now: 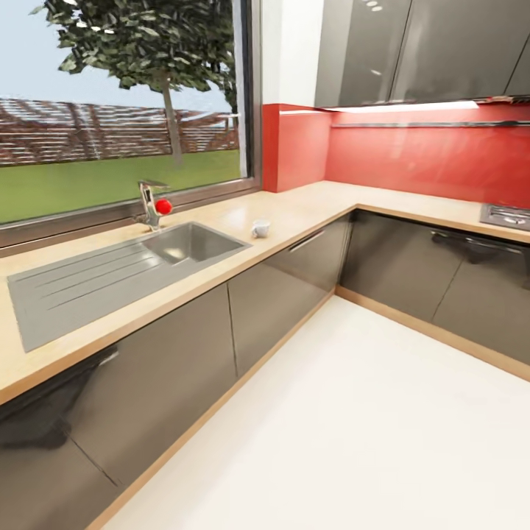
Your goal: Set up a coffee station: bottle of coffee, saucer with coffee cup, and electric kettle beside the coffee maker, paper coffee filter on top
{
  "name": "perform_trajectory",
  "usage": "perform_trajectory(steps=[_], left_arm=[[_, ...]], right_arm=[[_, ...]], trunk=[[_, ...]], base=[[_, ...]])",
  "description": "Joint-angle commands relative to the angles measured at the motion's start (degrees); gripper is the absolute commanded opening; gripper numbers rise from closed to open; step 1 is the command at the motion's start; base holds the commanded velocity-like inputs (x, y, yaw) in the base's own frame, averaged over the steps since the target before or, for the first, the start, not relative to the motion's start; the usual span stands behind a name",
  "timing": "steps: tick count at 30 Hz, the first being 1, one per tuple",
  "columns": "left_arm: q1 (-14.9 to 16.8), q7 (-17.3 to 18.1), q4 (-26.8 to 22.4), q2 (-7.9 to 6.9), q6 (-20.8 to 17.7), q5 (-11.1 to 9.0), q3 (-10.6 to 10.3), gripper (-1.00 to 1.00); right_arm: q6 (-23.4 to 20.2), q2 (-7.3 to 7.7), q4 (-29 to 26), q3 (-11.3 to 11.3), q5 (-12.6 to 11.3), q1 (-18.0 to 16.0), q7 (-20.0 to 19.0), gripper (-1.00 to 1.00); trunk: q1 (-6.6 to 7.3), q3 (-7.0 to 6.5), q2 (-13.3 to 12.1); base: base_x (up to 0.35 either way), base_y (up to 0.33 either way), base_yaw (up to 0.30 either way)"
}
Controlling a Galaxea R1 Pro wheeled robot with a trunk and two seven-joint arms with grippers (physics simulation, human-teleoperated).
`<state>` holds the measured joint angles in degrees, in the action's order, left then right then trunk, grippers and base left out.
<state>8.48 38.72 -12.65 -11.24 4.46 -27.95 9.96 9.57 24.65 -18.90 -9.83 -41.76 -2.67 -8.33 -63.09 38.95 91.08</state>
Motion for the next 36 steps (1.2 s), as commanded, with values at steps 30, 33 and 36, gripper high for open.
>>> perform_trajectory(steps=[30, 33, 36], left_arm=[[0.0, 0.2, 0.1, -0.01, 0.2, -0.1, 0.0, 1.0], [0.0, 0.2, 0.1, -0.01, 0.2, -0.1, 0.0, 1.0], [0.0, 0.2, 0.1, -0.01, 0.1, -0.1, 0.0, 1.0]], right_arm=[[0.3, 0.04, 0.1, -0.5, -0.6, -0.1, -0.2, 1.0], [0.3, 0.04, 0.1, -0.5, -0.6, -0.1, -0.2, 1.0], [0.4, 0.02, 0.1, -0.5, -0.6, -0.1, -0.2, 1.0]], trunk=[[-0.03, 0.05, 0.0], [-0.03, 0.05, 0.0], [-0.03, 0.05, 0.0]], base=[[0.296, -0.172, 0.0], [0.288, -0.179, 0.0], [0.288, -0.179, 0.0]])
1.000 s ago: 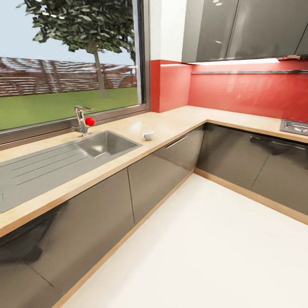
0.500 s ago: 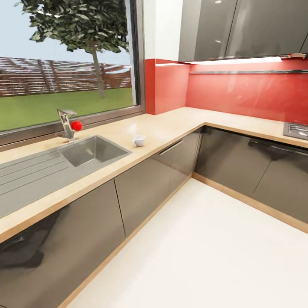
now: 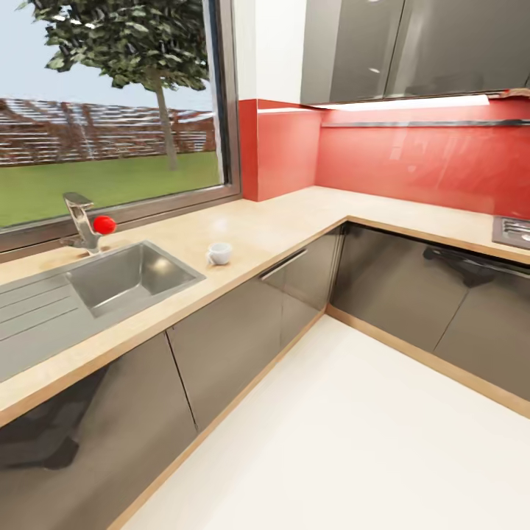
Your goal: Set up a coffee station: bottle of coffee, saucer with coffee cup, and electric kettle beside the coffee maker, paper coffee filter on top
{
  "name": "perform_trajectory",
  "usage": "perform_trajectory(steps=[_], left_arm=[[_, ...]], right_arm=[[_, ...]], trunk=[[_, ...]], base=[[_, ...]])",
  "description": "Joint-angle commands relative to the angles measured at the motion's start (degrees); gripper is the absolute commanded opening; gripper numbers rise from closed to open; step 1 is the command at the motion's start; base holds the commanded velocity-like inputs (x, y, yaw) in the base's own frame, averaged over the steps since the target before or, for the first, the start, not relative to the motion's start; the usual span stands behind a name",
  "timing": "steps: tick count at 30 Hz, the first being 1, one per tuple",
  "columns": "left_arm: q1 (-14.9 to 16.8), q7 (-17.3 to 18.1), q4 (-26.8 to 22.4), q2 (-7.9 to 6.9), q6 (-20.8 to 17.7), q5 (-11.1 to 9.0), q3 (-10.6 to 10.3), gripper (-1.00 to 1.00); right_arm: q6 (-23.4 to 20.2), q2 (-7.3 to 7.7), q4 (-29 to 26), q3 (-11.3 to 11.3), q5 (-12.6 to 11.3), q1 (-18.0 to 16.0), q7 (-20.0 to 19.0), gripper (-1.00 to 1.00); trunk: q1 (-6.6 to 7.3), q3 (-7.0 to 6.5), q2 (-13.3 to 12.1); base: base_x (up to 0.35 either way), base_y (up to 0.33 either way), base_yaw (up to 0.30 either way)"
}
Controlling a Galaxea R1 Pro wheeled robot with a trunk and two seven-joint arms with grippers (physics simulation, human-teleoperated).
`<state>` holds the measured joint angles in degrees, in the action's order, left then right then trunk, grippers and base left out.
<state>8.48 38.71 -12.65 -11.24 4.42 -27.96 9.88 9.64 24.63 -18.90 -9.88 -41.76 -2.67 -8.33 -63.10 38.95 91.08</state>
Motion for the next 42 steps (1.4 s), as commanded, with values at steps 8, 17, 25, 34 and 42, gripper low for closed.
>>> perform_trajectory(steps=[8, 17, 25, 34, 42], left_arm=[[0.0, 0.2, 0.1, -0.01, 0.2, -0.1, 0.1, 1.0], [0.0, 0.2, 0.1, -0.01, 0.2, -0.1, 0.1, 1.0], [0.0, 0.2, 0.1, -0.01, 0.2, -0.1, 0.1, 1.0], [0.0, 0.2, 0.1, -0.01, 0.2, -0.1, 0.0, 1.0], [0.0, 0.2, 0.1, -0.01, 0.2, -0.1, 0.0, 1.0]], right_arm=[[0.3, 0.01, 0.1, -0.4, -0.6, -0.1, -0.1, 1.0], [0.3, -0.02, 0.1, -0.4, -0.6, -0.1, 0.0, 1.0], [0.3, -0.02, 0.1, -0.5, -0.6, -0.1, 0.1, 1.0], [0.3, -0.02, 0.1, -0.5, -0.6, -0.1, 0.1, 1.0], [0.3, -0.02, 0.1, -0.5, -0.6, -0.1, 0.1, 1.0]], trunk=[[-0.03, 0.05, 0.0], [-0.03, 0.05, 0.0], [-0.03, 0.05, 0.0], [-0.03, 0.05, 0.0], [-0.03, 0.05, 0.0]], base=[[0.288, -0.179, 0.0], [0.277, -0.181, 0.014], [0.058, -0.046, 0.224], [0.003, -0.064, 0.213], [0.0, -0.246, 0.104]])
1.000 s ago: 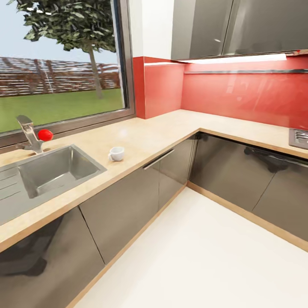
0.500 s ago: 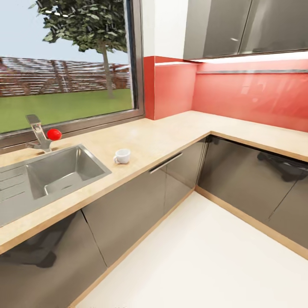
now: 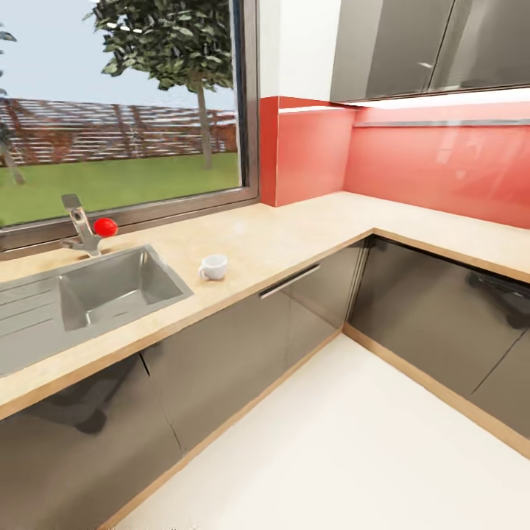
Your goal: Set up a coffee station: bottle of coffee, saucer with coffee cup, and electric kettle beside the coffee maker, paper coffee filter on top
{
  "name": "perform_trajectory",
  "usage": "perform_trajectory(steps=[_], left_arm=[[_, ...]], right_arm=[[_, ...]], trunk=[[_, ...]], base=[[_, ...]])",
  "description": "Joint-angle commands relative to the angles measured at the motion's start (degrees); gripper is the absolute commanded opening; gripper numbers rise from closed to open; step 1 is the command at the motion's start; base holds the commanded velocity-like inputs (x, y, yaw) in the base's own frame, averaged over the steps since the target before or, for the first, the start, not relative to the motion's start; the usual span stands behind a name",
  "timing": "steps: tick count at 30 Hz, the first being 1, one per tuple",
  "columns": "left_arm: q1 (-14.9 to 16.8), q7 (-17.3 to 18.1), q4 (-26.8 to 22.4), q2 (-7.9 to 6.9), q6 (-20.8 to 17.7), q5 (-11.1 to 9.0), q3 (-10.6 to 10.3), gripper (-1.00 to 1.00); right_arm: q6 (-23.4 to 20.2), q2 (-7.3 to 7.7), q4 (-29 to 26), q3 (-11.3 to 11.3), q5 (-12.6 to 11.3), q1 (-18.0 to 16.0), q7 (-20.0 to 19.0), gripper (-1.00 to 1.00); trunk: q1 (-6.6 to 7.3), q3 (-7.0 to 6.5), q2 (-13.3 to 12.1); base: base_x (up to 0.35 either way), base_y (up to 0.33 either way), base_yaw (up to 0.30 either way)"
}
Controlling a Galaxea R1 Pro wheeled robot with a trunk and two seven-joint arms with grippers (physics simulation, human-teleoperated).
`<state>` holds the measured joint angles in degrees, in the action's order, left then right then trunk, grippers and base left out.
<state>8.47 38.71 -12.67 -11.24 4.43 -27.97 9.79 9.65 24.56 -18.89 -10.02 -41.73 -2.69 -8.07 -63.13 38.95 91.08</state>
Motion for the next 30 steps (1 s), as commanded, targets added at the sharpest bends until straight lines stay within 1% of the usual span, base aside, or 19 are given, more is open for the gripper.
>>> perform_trajectory(steps=[1, 20, 30], left_arm=[[0.1, 0.2, 0.1, -0.01, 0.2, -0.1, 0.1, 1.0], [0.1, 0.2, 0.1, -0.01, 0.2, -0.1, 0.1, 1.0], [0.1, 0.2, 0.1, -0.01, 0.2, -0.1, 0.1, 1.0]], right_arm=[[0.3, 0.05, 0.1, -0.4, -0.6, 0.0, -0.2, 1.0], [0.3, 0.05, 0.1, -0.4, -0.5, 0.0, -0.2, 1.0], [0.3, 0.05, 0.1, -0.4, -0.5, 0.0, -0.2, 1.0]], trunk=[[0.01, 0.05, 0.0], [0.01, 0.05, 0.0], [0.01, 0.05, 0.0]], base=[[0.0, -0.107, 0.232], [0.005, -0.028, 0.26], [0.154, -0.223, 0.07]])
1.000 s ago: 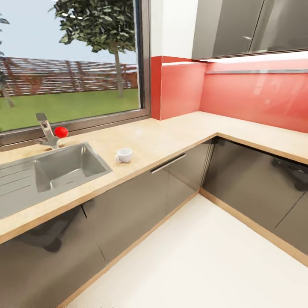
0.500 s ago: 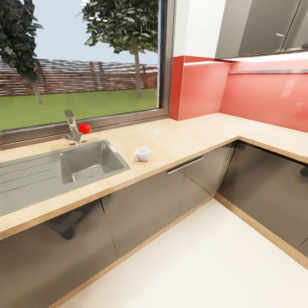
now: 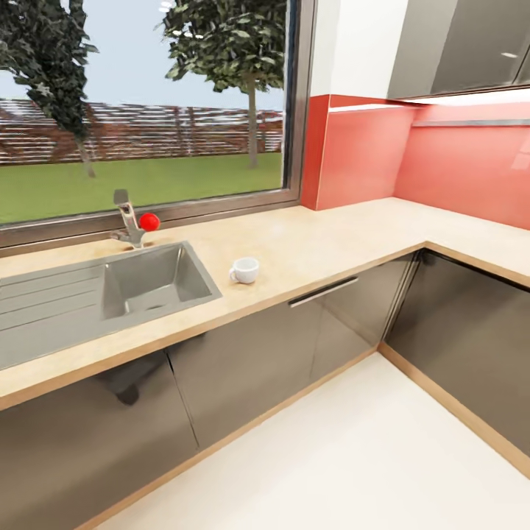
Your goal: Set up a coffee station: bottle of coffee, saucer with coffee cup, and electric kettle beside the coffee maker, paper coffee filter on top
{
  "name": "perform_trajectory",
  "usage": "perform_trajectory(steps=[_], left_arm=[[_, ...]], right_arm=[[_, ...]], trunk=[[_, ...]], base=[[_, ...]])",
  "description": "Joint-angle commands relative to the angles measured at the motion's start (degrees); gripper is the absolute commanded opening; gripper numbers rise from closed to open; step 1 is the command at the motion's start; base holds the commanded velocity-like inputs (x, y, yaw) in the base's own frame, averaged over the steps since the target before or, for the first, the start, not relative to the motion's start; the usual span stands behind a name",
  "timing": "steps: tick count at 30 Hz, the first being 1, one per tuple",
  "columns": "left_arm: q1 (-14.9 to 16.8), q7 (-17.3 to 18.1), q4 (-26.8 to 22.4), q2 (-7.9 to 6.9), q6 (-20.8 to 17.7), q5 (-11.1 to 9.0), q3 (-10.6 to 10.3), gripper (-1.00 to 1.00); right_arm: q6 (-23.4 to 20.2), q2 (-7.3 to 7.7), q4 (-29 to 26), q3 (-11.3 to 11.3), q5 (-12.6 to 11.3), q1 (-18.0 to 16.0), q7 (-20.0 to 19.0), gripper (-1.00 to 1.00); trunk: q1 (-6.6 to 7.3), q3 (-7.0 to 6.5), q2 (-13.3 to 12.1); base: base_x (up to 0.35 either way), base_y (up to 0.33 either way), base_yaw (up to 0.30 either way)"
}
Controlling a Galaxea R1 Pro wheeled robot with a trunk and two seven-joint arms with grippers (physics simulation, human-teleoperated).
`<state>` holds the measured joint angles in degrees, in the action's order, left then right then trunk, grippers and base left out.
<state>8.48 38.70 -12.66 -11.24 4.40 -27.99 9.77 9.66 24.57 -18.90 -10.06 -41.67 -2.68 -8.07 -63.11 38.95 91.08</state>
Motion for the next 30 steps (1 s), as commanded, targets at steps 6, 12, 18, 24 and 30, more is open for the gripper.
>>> perform_trajectory(steps=[6, 12, 18, 24, 30], left_arm=[[0.0, 0.2, 0.1, -0.01, 0.2, -0.1, 0.1, 1.0], [0.0, 0.2, 0.1, -0.01, 0.2, -0.1, 0.1, 1.0], [0.0, 0.2, 0.1, -0.01, 0.2, -0.1, 0.2, 1.0], [0.0, 0.2, 0.1, -0.01, 0.2, -0.1, 0.2, 1.0], [0.0, 0.2, 0.1, -0.04, 0.3, -0.1, 0.8, 1.0]], right_arm=[[0.3, 0.04, 0.1, -0.4, -0.6, 0.0, -0.2, 1.0], [0.3, 0.03, 0.1, -0.4, 0.2, 0.0, -0.2, 1.0], [0.3, -0.44, 0.1, -0.3, 4.1, 0.0, -0.3, 1.0], [1.9, -0.43, 0.1, -0.1, 4.9, 0.0, -0.5, 1.0], [4.5, -0.44, -1.8, -0.4, 5.0, 0.0, -1.7, 1.0]], trunk=[[-0.01, 0.05, 0.0], [-0.01, 0.05, 0.0], [-0.01, 0.05, 0.0], [-0.01, 0.05, 0.0], [-0.01, 0.05, 0.0]], base=[[0.155, -0.194, 0.222], [0.04, -0.045, 0.264], [0.006, -0.007, 0.162], [0.0, 0.0, 0.012], [0.0, 0.0, 0.0]])
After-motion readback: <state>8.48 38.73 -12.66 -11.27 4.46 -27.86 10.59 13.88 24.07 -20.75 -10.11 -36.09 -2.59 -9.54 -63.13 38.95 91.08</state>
